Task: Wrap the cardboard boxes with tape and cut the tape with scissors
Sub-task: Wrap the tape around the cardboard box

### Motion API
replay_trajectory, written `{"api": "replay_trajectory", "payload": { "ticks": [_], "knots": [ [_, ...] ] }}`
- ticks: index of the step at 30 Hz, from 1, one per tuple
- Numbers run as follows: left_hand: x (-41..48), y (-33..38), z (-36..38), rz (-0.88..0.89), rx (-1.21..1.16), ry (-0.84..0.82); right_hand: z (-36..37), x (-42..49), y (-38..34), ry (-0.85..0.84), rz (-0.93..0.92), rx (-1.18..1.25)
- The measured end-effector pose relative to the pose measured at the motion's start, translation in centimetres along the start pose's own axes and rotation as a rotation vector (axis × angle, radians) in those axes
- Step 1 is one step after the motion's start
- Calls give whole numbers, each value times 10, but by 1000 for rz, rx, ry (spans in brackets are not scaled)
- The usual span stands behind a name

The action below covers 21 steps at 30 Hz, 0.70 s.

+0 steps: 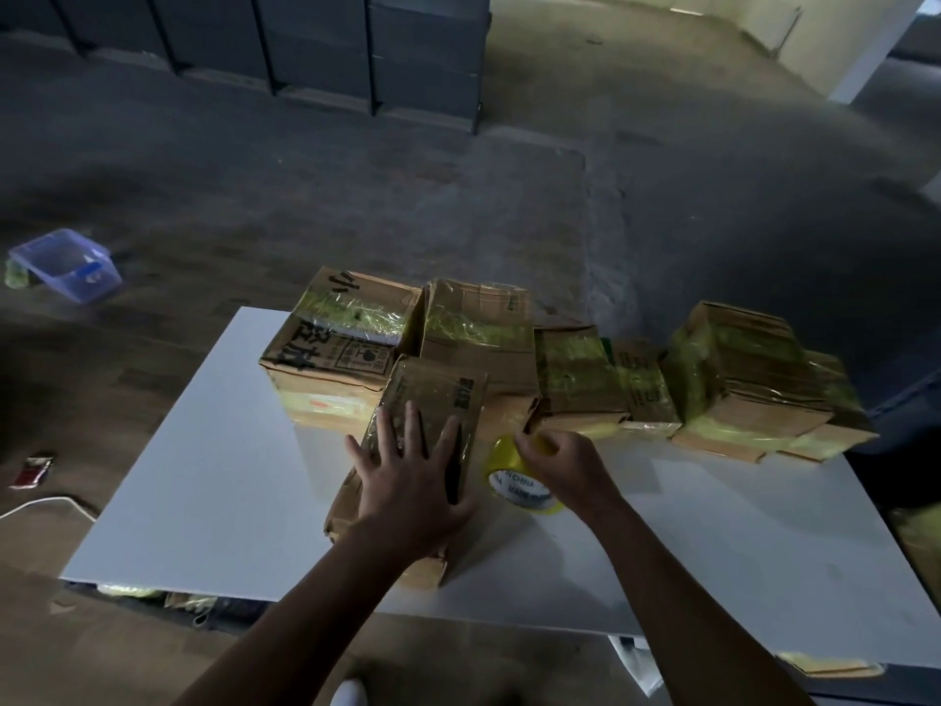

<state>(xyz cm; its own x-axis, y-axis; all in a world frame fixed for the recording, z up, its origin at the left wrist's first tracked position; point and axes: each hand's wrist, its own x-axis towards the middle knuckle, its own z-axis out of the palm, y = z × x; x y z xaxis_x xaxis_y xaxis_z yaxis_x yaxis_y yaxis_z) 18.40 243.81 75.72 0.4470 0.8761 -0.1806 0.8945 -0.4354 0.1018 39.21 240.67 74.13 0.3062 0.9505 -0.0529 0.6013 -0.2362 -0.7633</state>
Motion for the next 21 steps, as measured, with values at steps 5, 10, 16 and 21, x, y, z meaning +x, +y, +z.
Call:
{"api": "replay_trajectory", "payload": {
  "ticks": [5, 10, 16, 21],
  "knots": [
    [2, 0, -8, -18, -16, -37, 15, 2, 4, -9, 13, 44],
    [-6, 0, -9, -32, -109, 67, 15, 2, 5, -63, 32, 40],
    [-19, -6, -1, -87, -517, 200, -7, 2, -20, -35, 0, -18],
    [-28, -8, 21, -166, -1048, 170, -20, 2, -43, -29, -140, -6]
  ]
}}
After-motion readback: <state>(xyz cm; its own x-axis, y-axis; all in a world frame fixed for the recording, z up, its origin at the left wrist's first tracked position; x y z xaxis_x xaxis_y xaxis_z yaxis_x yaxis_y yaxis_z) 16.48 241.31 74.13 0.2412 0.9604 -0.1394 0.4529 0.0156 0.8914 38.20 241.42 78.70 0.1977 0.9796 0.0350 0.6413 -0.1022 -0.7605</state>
